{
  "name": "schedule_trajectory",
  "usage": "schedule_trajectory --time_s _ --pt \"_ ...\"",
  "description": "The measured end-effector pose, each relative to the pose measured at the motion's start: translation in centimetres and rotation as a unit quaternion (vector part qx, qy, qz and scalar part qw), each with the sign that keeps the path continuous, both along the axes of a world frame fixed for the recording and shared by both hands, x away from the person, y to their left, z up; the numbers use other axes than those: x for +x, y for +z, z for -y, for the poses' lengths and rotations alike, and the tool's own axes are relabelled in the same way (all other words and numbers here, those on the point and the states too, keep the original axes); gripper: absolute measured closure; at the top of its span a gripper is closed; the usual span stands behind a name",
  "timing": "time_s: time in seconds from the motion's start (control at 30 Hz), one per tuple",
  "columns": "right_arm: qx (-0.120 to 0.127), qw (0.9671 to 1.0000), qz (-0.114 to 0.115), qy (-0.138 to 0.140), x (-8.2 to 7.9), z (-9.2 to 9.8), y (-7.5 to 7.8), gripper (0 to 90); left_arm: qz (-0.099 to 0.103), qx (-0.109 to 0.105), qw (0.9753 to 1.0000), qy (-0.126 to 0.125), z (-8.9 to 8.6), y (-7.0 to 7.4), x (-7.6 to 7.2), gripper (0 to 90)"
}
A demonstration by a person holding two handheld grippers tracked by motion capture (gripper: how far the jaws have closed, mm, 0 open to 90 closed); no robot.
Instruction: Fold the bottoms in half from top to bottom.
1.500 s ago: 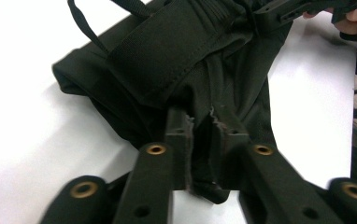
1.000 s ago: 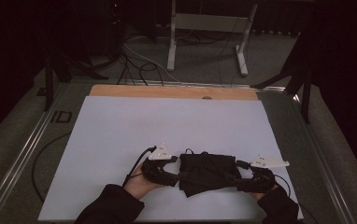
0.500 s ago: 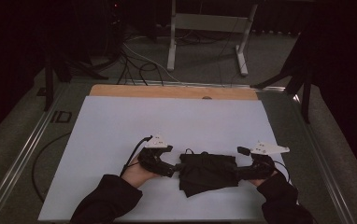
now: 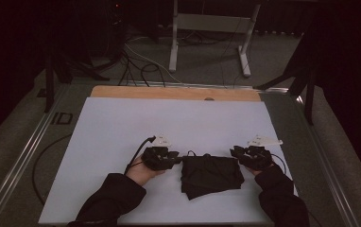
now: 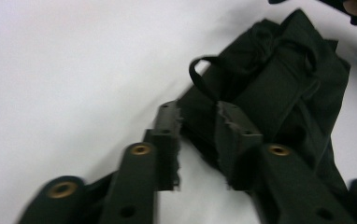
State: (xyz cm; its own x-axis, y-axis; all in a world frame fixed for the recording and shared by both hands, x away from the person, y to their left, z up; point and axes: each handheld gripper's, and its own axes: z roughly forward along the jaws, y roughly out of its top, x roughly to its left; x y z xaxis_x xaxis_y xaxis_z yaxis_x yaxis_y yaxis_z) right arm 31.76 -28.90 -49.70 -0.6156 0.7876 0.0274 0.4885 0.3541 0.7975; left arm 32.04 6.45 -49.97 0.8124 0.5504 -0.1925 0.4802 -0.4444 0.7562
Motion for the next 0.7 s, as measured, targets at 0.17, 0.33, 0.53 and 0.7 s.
schedule_trajectory --time_s 0.17,0.33,0.53,0.7 --pt "-0.009 0.9998 -0.019 0.006 0.0 0.1 -1.1 89.7 -0.015 0.008 0.9997 -0.018 0.7 -0.6 -0.1 90.0" --pt "-0.013 0.9992 -0.036 0.008 -0.1 0.1 -2.0 89.8 -0.025 0.025 0.9988 -0.034 1.7 -1.4 -0.1 90.0" --pt "-0.011 0.9985 -0.049 0.021 -0.4 -0.2 -2.7 89.8 -0.026 0.022 0.9987 -0.037 2.1 -1.6 -0.2 90.0" --pt "0.011 0.9982 -0.049 0.032 -1.1 -0.3 -2.3 89.8 -0.017 0.014 0.9986 -0.047 2.3 -0.9 -0.9 90.0"
